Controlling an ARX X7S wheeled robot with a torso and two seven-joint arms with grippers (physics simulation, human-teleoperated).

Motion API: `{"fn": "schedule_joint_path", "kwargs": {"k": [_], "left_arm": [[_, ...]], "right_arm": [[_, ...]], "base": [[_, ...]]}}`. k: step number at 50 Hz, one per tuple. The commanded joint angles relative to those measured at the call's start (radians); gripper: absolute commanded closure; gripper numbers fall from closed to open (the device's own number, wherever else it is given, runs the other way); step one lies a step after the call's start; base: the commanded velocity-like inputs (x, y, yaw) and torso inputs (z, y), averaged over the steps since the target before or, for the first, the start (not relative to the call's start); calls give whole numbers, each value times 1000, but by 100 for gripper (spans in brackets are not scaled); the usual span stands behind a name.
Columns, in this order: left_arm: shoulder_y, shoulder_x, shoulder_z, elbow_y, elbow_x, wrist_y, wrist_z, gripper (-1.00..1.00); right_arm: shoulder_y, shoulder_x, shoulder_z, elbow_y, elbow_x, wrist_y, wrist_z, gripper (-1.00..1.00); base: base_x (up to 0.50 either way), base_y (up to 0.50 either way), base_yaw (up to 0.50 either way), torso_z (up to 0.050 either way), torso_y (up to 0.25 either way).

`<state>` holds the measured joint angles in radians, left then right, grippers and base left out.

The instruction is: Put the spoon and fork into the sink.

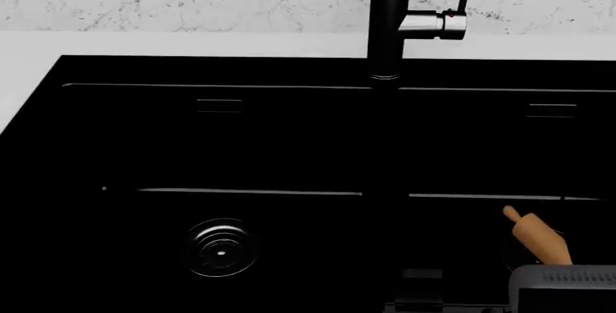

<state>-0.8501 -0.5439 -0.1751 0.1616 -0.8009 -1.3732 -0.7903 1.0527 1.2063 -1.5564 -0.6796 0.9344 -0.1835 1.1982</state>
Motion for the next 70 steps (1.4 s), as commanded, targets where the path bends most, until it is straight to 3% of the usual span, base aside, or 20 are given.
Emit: {"fn": "schedule_joint_path", "kwargs": {"k": [1,15,42,67,68,70], "left_arm": [[-46,2,34,-178,57,89,90,-100],[-47,5,13,-340,82,173,132,-100],[-1,-7,-11,-475,101,211,149,-100],[28,17,15,-659,105,276,258,-100],[26,19,9,-667,108,277,244,100],[30,18,16,-663,103,277,264,100]], "right_arm": [[7,-21,19,-5,-19,19,-17,-100],[-1,-12,24,-8,-20,7,-18,-100],[-2,-22,32,-9,-13,23,-14,-100],[-9,-31,38,7,-5,23,-20,-100],[-9,-31,38,6,-4,25,-19,-100],[-8,-31,39,5,-2,27,-19,-100]], "base": [[0,0,0,0,0],[0,0,0,0,0],[0,0,0,0,0],[1,1,1,0,0],[0,3,3,0,0],[0,0,1,-5,0]]}}
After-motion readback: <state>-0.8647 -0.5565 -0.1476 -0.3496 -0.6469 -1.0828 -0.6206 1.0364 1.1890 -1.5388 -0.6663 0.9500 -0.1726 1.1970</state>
